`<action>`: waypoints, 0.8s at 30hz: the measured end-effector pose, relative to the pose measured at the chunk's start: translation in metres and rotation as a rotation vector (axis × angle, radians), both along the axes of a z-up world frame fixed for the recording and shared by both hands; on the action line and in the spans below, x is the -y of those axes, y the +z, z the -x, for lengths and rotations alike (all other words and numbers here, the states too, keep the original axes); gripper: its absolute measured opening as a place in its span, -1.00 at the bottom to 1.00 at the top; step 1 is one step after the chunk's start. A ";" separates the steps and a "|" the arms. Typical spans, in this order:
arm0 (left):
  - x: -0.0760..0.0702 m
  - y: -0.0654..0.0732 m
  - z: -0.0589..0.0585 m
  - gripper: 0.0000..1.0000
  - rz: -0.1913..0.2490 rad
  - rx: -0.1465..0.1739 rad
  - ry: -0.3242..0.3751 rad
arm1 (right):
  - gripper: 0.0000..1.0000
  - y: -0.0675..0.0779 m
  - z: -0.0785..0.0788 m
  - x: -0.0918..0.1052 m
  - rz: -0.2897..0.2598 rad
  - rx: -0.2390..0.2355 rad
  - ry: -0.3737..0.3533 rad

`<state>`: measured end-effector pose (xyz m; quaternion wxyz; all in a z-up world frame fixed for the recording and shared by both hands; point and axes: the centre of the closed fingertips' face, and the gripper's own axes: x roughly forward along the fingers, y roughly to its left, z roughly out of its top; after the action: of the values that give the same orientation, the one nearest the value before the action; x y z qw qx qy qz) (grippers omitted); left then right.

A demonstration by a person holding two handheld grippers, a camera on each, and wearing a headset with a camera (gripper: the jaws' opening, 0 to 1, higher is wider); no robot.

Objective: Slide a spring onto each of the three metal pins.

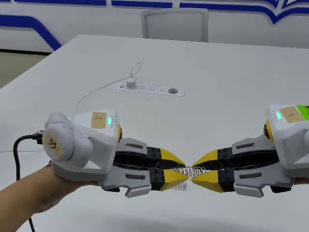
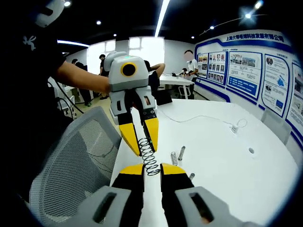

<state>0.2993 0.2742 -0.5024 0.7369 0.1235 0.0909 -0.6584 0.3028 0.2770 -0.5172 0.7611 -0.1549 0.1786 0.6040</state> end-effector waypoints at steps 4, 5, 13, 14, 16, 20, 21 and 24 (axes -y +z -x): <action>0.000 0.003 0.001 -0.81 0.013 -0.001 0.003 | -0.74 -0.001 -0.001 -0.001 -0.014 -0.002 0.000; -0.001 0.002 0.001 -0.81 0.009 0.003 -0.002 | -0.76 0.001 0.003 -0.002 -0.037 -0.025 0.006; -0.002 0.001 0.003 -0.81 0.003 0.000 -0.015 | -0.77 0.010 0.007 -0.004 -0.069 -0.039 0.027; -0.002 0.001 0.004 -0.81 -0.001 0.002 -0.018 | -0.77 0.011 0.008 -0.005 -0.072 -0.038 0.033; -0.003 0.001 0.004 -0.81 0.000 0.002 -0.020 | -0.77 0.013 0.008 -0.006 -0.070 -0.035 0.039; -0.004 0.003 0.003 -0.81 0.003 0.008 -0.018 | -0.77 0.017 0.006 -0.007 -0.087 -0.041 0.039; -0.004 0.003 0.003 -0.81 0.004 0.010 -0.017 | -0.77 0.018 0.006 -0.007 -0.092 -0.044 0.036; -0.004 0.004 0.002 -0.81 0.003 0.013 -0.017 | -0.77 0.020 0.006 -0.008 -0.103 -0.049 0.035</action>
<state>0.2973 0.2787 -0.4986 0.7319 0.1274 0.0842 -0.6641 0.2971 0.2851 -0.4968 0.7528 -0.1037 0.1630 0.6293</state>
